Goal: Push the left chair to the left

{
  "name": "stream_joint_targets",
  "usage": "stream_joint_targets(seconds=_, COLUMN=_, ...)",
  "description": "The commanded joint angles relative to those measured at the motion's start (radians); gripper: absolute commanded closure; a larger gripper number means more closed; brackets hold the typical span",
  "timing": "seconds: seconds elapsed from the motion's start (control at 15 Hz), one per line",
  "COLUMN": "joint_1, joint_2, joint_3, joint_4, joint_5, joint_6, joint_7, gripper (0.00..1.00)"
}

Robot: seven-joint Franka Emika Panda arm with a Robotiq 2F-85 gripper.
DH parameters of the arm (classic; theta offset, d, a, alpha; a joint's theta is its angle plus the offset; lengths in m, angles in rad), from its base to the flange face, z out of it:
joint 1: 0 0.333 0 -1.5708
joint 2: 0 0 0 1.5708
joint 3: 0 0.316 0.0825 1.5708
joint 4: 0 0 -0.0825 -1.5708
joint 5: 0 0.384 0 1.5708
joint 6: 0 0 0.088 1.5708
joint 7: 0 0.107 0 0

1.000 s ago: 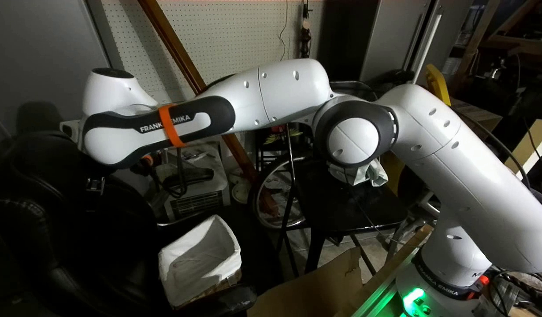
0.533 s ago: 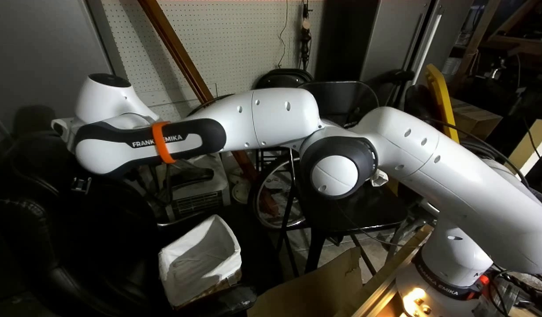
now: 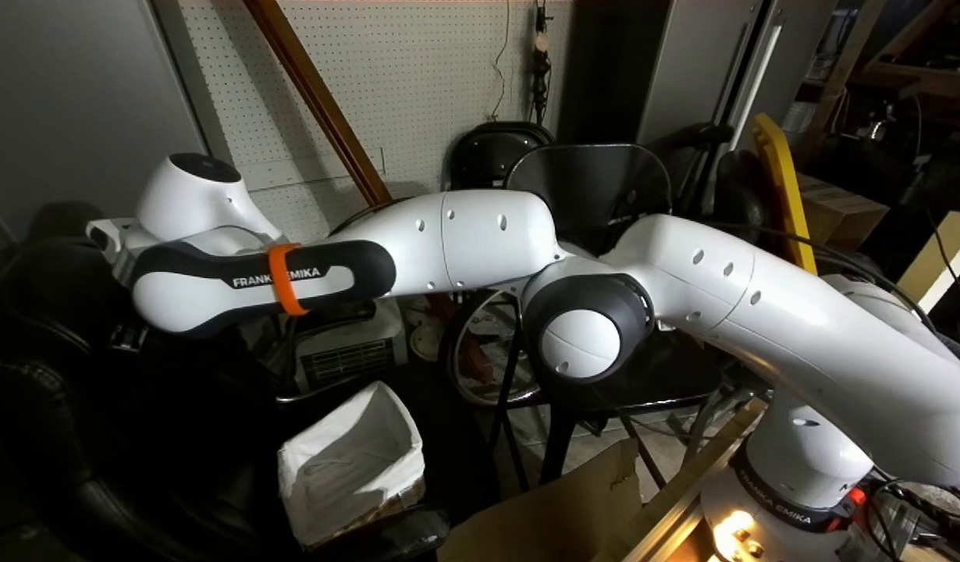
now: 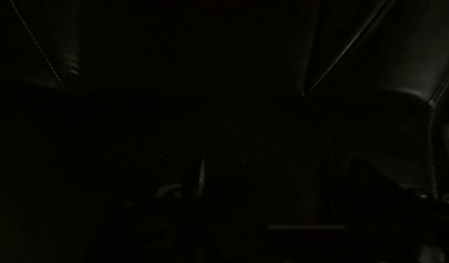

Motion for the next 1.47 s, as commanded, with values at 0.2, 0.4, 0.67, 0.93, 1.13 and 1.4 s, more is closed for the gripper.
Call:
stream_joint_targets(seconds=0.2, joint_1=0.034, joint_2=0.115, joint_3=0.085, joint_4=0.171, joint_5=0.079, joint_6=0.074, joint_7=-0.163, gripper=0.0)
stream_joint_targets(seconds=0.4, joint_1=0.019, joint_2=0.083, joint_3=0.11, joint_4=0.1, joint_5=0.115, joint_6=0.121, joint_7=-0.221, gripper=0.0)
stream_joint_targets(seconds=0.67, joint_1=0.012, joint_2=0.096, joint_3=0.131, joint_4=0.118, joint_5=0.146, joint_6=0.116, joint_7=-0.278, gripper=0.0)
stream_joint_targets(seconds=0.93, joint_1=-0.009, joint_2=0.087, joint_3=0.073, joint_4=0.095, joint_5=0.12, joint_6=0.061, joint_7=-0.214, gripper=0.0)
stream_joint_targets(seconds=1.13, joint_1=-0.009, joint_2=0.087, joint_3=0.075, joint_4=0.095, joint_5=0.12, joint_6=0.065, joint_7=-0.216, gripper=0.0)
stream_joint_targets(seconds=1.4, joint_1=-0.014, joint_2=0.098, joint_3=0.1, joint_4=0.107, joint_5=0.127, joint_6=0.103, joint_7=-0.299, gripper=0.0)
